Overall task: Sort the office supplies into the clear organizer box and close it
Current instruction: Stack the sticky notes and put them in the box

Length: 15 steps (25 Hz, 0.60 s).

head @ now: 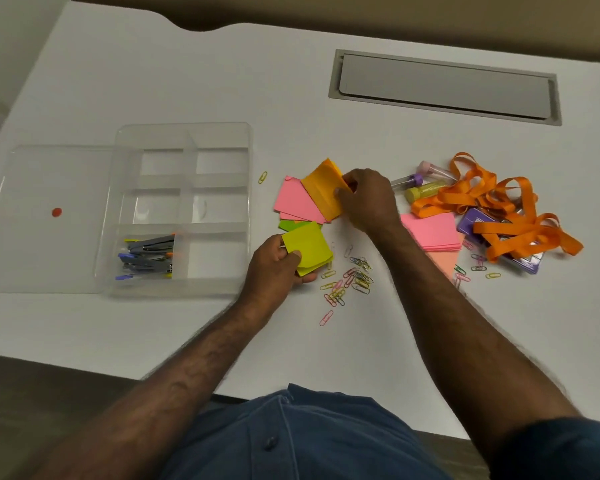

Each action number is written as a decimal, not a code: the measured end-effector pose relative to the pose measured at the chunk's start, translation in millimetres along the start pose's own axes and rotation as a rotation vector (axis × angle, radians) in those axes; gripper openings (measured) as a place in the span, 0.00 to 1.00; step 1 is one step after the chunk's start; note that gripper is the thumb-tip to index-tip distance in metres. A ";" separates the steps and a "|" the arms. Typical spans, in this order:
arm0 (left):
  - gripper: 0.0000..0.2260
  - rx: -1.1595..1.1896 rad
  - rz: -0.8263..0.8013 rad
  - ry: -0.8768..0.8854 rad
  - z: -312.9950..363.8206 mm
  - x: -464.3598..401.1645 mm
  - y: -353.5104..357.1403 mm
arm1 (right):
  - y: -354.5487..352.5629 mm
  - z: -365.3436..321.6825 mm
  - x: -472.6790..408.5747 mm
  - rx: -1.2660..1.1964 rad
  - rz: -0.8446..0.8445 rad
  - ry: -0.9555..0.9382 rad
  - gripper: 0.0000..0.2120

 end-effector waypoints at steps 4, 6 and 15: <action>0.12 0.035 0.004 0.001 3.8 -2.6 3.5 | -26.3 31.1 36.4 -0.440 -0.013 0.117 0.09; 0.13 0.038 -0.023 0.019 5.8 -1.1 7.3 | -29.2 34.9 55.5 -0.658 -0.092 0.168 0.07; 0.08 -0.005 0.018 0.097 8.5 5.2 3.9 | -1.9 -1.3 76.9 -0.382 -0.244 0.042 0.14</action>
Point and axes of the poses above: each hand's wrist, its own x-axis away from the middle knuckle, its own y-axis out of the palm, z = x × y, the point moved 8 cm from there along -x, towards the middle knuckle, and after that the axes turned 4 degrees about y, right-handed, at the moved point
